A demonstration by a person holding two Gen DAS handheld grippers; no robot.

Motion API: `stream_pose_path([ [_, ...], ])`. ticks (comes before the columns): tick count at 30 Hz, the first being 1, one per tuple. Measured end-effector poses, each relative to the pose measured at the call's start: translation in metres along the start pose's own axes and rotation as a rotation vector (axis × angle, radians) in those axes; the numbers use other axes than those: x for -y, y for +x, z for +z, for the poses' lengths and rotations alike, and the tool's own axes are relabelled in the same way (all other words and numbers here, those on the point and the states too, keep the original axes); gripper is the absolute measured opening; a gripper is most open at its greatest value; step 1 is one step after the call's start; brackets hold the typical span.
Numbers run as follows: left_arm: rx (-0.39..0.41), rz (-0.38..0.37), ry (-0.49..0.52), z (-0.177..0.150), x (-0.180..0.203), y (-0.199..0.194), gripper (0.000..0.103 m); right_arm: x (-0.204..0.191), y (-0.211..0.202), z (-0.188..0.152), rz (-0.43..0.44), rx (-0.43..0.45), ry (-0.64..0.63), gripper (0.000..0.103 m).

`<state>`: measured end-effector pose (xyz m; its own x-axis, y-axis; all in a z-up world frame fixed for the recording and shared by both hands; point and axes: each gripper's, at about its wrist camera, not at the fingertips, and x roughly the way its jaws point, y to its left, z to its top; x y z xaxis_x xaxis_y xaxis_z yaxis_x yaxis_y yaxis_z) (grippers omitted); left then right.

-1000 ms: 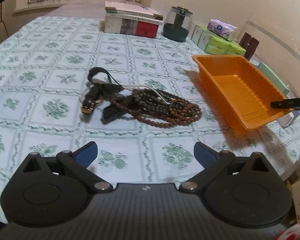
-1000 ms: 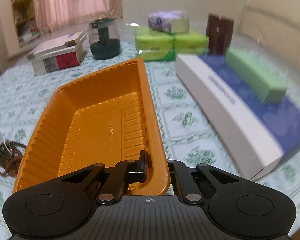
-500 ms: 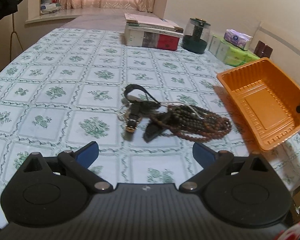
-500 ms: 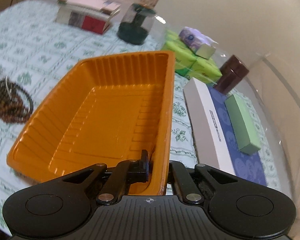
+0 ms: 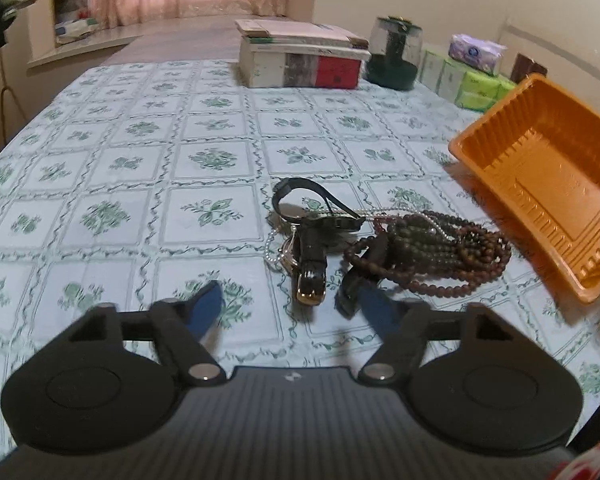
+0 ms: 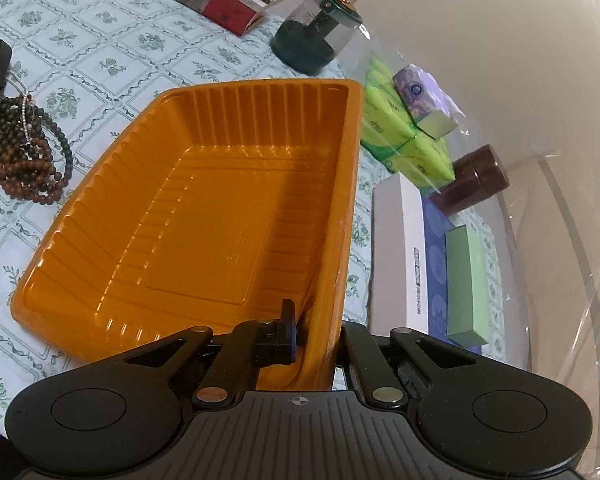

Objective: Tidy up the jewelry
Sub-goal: 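Drop a black watch into the tray with left gripper while right holds tray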

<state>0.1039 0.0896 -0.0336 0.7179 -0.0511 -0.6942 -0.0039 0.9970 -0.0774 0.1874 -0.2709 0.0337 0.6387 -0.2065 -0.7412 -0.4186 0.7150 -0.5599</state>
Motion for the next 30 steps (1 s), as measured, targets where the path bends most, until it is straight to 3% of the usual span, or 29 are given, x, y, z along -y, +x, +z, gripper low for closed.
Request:
stream_pose_path([
  [10, -0.04, 0.031, 0.169, 0.011, 0.017, 0.018, 0.015, 0.0, 0.001, 0.002, -0.005, -0.001, -0.016, 0.004],
  [21, -0.05, 0.013, 0.218, 0.049, 0.021, -0.007, 0.014, -0.003, 0.0, 0.001, 0.004, -0.019, -0.045, 0.005],
  [30, 0.003, -0.032, 0.237, 0.081, 0.031, -0.034, 0.014, 0.0, 0.004, 0.0, 0.019, -0.029, -0.04, 0.005],
])
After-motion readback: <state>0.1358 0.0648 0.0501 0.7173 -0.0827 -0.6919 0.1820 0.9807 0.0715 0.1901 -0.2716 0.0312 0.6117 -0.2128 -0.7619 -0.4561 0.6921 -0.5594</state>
